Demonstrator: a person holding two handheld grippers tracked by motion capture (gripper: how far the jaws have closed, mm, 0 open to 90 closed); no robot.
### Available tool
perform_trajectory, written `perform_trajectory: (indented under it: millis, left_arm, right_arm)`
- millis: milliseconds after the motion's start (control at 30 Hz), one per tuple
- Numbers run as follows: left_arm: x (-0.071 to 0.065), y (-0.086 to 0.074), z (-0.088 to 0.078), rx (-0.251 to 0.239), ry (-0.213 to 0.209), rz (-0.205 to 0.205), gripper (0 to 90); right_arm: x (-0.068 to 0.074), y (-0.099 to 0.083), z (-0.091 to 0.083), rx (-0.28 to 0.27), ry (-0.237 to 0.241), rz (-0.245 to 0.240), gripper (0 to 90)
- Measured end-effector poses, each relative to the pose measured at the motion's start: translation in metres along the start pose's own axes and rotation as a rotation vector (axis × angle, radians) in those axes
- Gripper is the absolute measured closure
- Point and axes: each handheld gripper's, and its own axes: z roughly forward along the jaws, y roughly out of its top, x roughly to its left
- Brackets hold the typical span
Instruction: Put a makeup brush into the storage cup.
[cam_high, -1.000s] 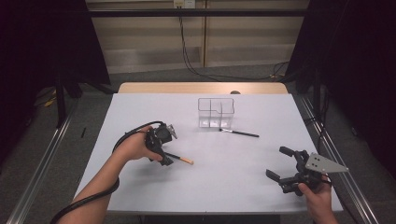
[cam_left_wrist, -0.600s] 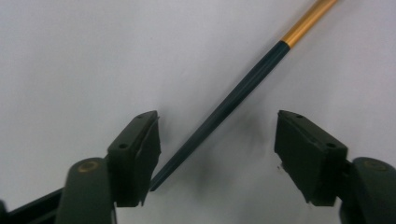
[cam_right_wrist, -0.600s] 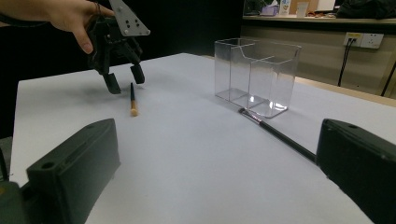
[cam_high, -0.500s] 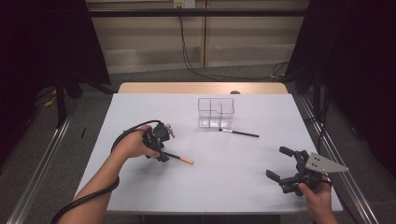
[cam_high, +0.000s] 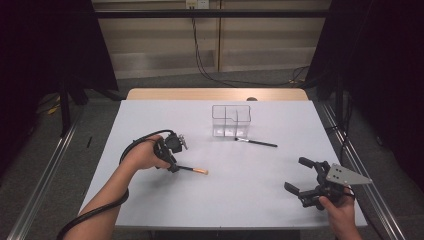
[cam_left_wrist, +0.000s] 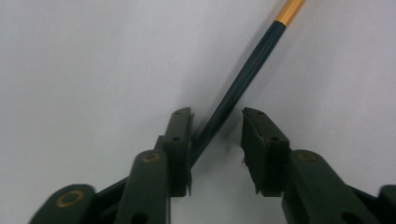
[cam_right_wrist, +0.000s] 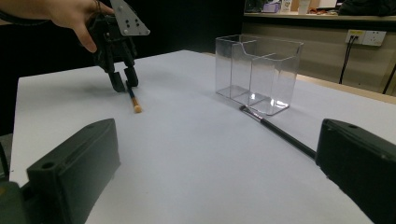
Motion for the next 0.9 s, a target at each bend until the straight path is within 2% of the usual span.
perform_trajectory:
  millis: [67, 167, 200, 233, 267, 333, 467, 533, 633, 700, 733, 900]
  left_arm:
    - [-0.002, 0.0022, 0.0003, 0.02, 0.002, 0.019, 67.5]
    - [-0.003, 0.0041, 0.0, 0.037, -0.01, 0.016, 73.6]
    - [-0.0048, 0.0048, 0.0008, 0.037, 0.007, 0.014, 73.6]
    - [-0.0054, 0.0061, 0.0004, 0.049, -0.005, 0.022, 77.6]
    - [-0.009, 0.0077, 0.0017, 0.051, 0.013, 0.019, 79.9]
    - [-0.0093, 0.0091, 0.0012, 0.067, 0.003, 0.023, 84.1]
    - [-0.009, 0.0101, 0.0018, 0.072, 0.005, 0.004, 84.3]
    - [-0.0063, 0.0092, 0.0014, 0.071, -0.019, -0.021, 84.3]
    - [-0.0064, 0.0085, 0.002, 0.063, -0.011, -0.037, 84.3]
    - [-0.0075, 0.0092, 0.002, 0.07, -0.004, -0.036, 84.4]
    - [-0.0101, 0.0099, 0.0025, 0.068, 0.013, -0.045, 84.5]
    - [-0.0086, 0.0092, 0.0011, 0.071, -0.004, -0.041, 84.6]
  right_arm:
    - [0.0003, 0.0003, -0.0001, -0.001, 0.001, 0.002, 0.0]
    - [0.0005, 0.0004, -0.0003, -0.001, 0.001, 0.0, 0.0]
    - [0.0004, 0.0003, -0.0003, -0.001, 0.001, 0.0, 0.0]
    - [0.0002, 0.0002, -0.0004, 0.002, -0.001, 0.0, 0.0]
    - [0.0, 0.0001, -0.0005, 0.0, -0.001, 0.0, 0.0]
    - [-0.0001, 0.0002, -0.0005, 0.0, -0.001, 0.0, 0.0]
    - [0.0003, 0.0004, -0.0004, 0.0, 0.0, 0.0, 0.0]
    - [0.0003, 0.0003, -0.0003, 0.001, 0.0, -0.001, 0.0]
    - [0.0003, 0.0002, -0.0001, 0.001, 0.001, -0.003, 0.0]
    - [0.0002, 0.0001, 0.0002, 0.001, 0.0, -0.004, 0.0]
    - [0.0002, 0.0001, 0.0003, 0.002, 0.0, -0.004, 0.0]
    - [0.0004, 0.0003, 0.0005, 0.004, 0.002, -0.005, 0.0]
